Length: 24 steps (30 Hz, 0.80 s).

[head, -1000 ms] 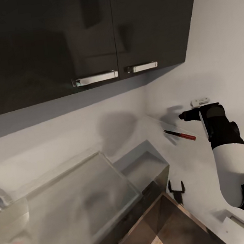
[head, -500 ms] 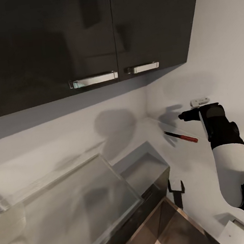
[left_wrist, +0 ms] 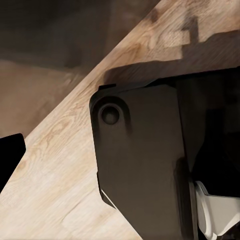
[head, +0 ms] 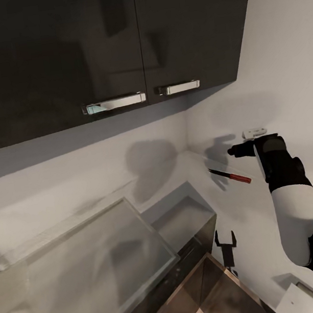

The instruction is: In the kitchen, take the Vidalia onion out of the sink, dice it on the chopping board with the paring knife, put the diced onion into the bowl on the countertop, then place both the paring knife and the chopping board into the sink.

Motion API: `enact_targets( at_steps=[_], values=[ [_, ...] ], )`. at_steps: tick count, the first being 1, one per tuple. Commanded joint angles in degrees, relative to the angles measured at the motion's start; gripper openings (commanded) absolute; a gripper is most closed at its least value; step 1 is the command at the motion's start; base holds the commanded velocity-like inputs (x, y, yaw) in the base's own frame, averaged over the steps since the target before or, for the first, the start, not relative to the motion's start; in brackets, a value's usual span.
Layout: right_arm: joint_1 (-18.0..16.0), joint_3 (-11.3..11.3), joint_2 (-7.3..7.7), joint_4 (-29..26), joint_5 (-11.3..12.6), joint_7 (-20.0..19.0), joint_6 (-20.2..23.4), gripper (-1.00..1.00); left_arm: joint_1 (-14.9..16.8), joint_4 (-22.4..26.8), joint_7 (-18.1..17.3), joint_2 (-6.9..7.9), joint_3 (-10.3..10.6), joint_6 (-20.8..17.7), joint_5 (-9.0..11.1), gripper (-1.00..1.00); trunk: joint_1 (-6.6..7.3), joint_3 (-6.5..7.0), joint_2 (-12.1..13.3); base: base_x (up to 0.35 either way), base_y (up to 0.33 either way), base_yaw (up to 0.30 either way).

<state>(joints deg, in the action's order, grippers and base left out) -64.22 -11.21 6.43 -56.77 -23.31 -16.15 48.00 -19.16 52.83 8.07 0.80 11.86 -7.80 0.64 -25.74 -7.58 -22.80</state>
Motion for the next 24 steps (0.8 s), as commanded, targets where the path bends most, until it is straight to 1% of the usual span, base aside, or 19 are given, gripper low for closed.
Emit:
enact_targets(
  at_steps=[1,11,24],
  values=[
    [-0.1,-0.1,-0.01,0.0,-0.6,-0.5,0.2,1.00,0.0,0.2,0.5,0.08,0.3,-0.4,0.1,1.00,-0.04,-0.11,-0.1,0.030,-0.026,0.000],
    [0.0,0.0,-0.17,0.3,-0.6,-0.5,0.2,1.00,0.0,0.1,0.4,0.08,0.3,-0.4,0.1,1.00,-0.04,-0.11,-0.1,0.144,-0.119,0.000],
    [0.0,0.0,-0.47,0.3,-0.6,-0.5,0.2,1.00,0.0,-0.2,0.4,0.08,0.3,-0.4,0.1,1.00,-0.04,-0.11,-0.1,0.014,-0.009,0.000]
  ],
)
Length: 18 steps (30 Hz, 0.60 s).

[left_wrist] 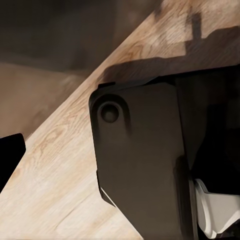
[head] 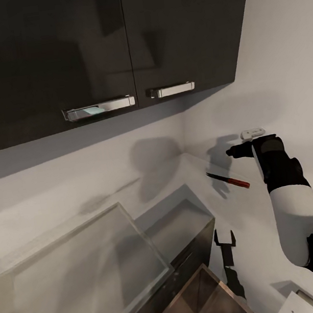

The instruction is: In the kitchen, take the Vidalia onion out of the sink, dice it on the chopping board with the paring knife, put the diced onion into the bowl on the countertop, then place both the paring knife and the chopping board into the sink.

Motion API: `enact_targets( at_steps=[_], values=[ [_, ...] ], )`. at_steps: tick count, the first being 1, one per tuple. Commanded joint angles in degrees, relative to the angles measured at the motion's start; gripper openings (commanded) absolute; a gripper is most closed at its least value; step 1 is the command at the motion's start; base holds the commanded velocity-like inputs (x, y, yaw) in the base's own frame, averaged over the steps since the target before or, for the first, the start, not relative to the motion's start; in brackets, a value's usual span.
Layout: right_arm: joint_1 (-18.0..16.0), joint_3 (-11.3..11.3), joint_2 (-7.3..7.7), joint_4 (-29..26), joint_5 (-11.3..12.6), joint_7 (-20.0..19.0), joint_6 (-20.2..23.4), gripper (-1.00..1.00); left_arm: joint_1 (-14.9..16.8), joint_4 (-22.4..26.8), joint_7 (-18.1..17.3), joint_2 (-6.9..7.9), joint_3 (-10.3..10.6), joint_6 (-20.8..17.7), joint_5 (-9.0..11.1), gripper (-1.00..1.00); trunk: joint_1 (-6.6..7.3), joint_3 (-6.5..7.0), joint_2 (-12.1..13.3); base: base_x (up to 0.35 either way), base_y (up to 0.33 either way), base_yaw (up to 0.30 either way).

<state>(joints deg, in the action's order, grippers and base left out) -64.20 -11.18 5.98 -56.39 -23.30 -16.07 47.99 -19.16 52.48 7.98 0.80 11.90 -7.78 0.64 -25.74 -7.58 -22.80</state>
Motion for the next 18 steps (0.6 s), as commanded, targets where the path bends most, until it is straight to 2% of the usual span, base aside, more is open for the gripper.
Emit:
enact_targets(
  at_steps=[1,8,18],
  values=[
    [-0.1,-0.1,-0.09,0.0,-0.6,-0.5,0.2,1.00,0.0,0.0,0.4,0.08,0.3,-0.4,0.1,1.00,-0.04,-0.11,-0.1,0.000,0.000,0.000],
    [-0.1,-0.1,-0.65,0.0,-0.6,-0.5,0.2,1.00,0.0,-0.7,0.4,0.08,0.2,-0.2,0.1,1.00,-0.04,-0.11,-0.1,0.010,-0.009,0.000],
    [-0.1,-0.1,-0.70,1.9,-0.7,-0.5,0.1,1.00,0.0,-0.7,0.4,0.08,0.3,-0.1,0.1,1.00,-0.04,-0.11,-0.1,0.002,-0.002,0.000]
  ],
)
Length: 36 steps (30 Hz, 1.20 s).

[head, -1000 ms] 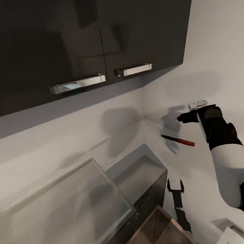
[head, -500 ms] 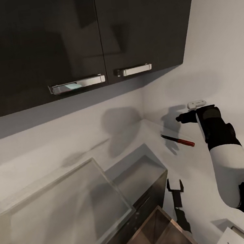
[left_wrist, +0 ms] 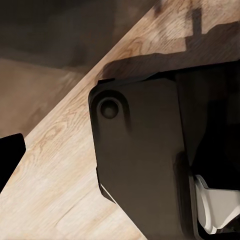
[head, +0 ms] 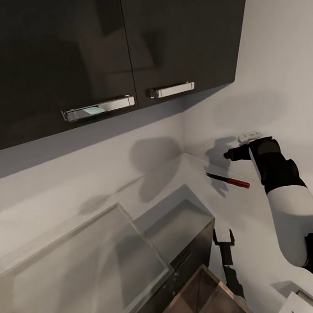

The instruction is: In the kitchen, take the Vidalia onion out of the sink, dice it on the chopping board with the paring knife, put the diced onion into the bowl on the countertop, then place both the paring knife and the chopping board into the sink.

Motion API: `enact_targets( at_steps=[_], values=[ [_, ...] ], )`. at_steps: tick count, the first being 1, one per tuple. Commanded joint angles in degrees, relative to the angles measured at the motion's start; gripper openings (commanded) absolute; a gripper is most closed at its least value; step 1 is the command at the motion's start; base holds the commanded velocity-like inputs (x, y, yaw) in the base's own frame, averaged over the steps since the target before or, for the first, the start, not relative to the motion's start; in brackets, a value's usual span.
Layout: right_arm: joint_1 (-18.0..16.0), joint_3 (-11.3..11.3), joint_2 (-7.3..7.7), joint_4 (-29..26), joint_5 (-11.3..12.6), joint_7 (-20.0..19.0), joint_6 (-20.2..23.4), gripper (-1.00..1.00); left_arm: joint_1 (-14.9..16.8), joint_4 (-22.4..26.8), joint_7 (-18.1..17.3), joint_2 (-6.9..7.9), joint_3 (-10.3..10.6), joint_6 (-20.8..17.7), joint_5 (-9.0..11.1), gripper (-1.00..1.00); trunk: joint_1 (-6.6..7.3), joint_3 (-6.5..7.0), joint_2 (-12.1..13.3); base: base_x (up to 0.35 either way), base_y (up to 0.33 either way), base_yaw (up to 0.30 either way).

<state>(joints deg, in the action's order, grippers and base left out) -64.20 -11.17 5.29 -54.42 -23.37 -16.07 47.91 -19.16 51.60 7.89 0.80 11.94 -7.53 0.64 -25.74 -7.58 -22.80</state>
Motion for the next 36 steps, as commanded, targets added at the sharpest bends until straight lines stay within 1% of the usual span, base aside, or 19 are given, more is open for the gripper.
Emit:
enact_targets(
  at_steps=[1,11,26,31,34,36],
  values=[
    [-0.1,-0.1,-0.05,0.0,-0.6,-0.5,0.2,1.00,0.0,0.2,0.5,0.08,0.3,-0.4,0.1,1.00,-0.04,-0.11,-0.1,0.000,0.000,0.000],
    [-0.1,-0.1,-0.03,0.0,-0.7,-0.5,0.2,1.00,0.0,0.1,0.5,0.08,0.3,-0.4,0.1,1.00,-0.04,-0.25,-0.1,0.000,0.000,0.000],
    [-0.1,-0.4,0.44,0.0,-0.8,-0.6,0.2,1.00,0.0,0.5,0.6,-0.01,0.1,-0.7,0.1,1.00,-0.04,-1.54,-0.1,0.000,0.000,0.000],
    [-0.1,-0.4,0.54,0.0,-0.9,-0.6,0.2,1.00,0.0,0.5,0.7,-0.75,0.1,-0.8,0.3,1.00,-0.04,-2.00,-0.1,0.000,0.000,0.000],
    [-0.1,-0.5,0.63,0.0,-0.9,-0.6,0.2,1.00,0.0,0.6,0.8,-0.88,0.1,-1.1,0.3,1.00,-0.04,-2.28,-0.1,0.000,0.000,0.000],
    [-0.1,-0.4,0.65,0.0,-0.9,-0.6,0.2,1.00,0.0,0.7,0.8,-0.95,0.1,-2.3,0.3,1.00,-0.04,-2.46,-0.1,0.000,0.000,0.000]
  ],
)
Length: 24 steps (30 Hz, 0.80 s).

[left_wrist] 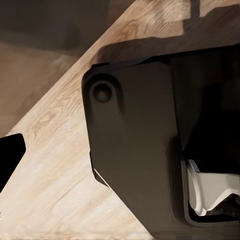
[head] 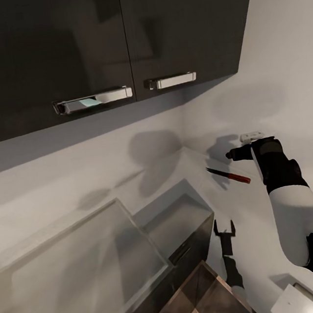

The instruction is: In the kitchen, take the Vidalia onion out of the sink, dice it on the chopping board with the paring knife, put the diced onion into the bowl on the countertop, then place both the paring knife and the chopping board into the sink.

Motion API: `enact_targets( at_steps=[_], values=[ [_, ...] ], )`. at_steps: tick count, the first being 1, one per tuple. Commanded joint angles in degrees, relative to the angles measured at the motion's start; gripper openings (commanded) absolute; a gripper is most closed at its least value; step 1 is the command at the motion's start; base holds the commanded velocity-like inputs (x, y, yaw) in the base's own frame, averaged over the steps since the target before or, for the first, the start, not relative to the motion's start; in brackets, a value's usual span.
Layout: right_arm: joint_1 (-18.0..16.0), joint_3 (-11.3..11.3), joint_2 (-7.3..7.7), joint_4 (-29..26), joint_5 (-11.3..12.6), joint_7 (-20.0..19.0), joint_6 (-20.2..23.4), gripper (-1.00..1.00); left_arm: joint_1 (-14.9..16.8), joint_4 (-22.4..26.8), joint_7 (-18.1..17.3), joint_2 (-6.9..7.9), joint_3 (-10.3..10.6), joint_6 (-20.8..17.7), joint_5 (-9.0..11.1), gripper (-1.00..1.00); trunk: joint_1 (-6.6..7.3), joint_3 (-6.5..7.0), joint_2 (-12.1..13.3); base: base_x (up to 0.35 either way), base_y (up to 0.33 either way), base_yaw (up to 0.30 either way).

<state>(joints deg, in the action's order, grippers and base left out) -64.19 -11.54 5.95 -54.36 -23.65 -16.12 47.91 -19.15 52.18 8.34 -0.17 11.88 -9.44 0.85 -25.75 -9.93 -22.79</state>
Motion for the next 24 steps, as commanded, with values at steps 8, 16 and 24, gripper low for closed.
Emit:
enact_targets(
  at_steps=[8,16,24],
  values=[
    [-0.1,-0.1,-0.01,0.0,-0.6,-0.6,0.2,1.00,0.0,0.2,0.4,0.00,0.0,-2.2,0.1,1.00,-0.04,-0.85,-0.1,0.000,0.000,0.000],
    [0.0,-0.1,-0.06,0.0,-0.5,-0.7,-0.8,1.00,0.0,0.0,0.4,0.15,-0.2,-2.4,0.1,1.00,-0.04,-1.58,-0.1,0.000,0.000,0.000],
    [0.1,-0.1,-0.02,0.0,-0.5,-0.7,-1.6,1.00,0.0,-0.3,0.5,0.46,-2.9,-2.5,0.0,1.00,-0.04,-2.32,-0.1,0.000,0.000,0.000]
  ],
)
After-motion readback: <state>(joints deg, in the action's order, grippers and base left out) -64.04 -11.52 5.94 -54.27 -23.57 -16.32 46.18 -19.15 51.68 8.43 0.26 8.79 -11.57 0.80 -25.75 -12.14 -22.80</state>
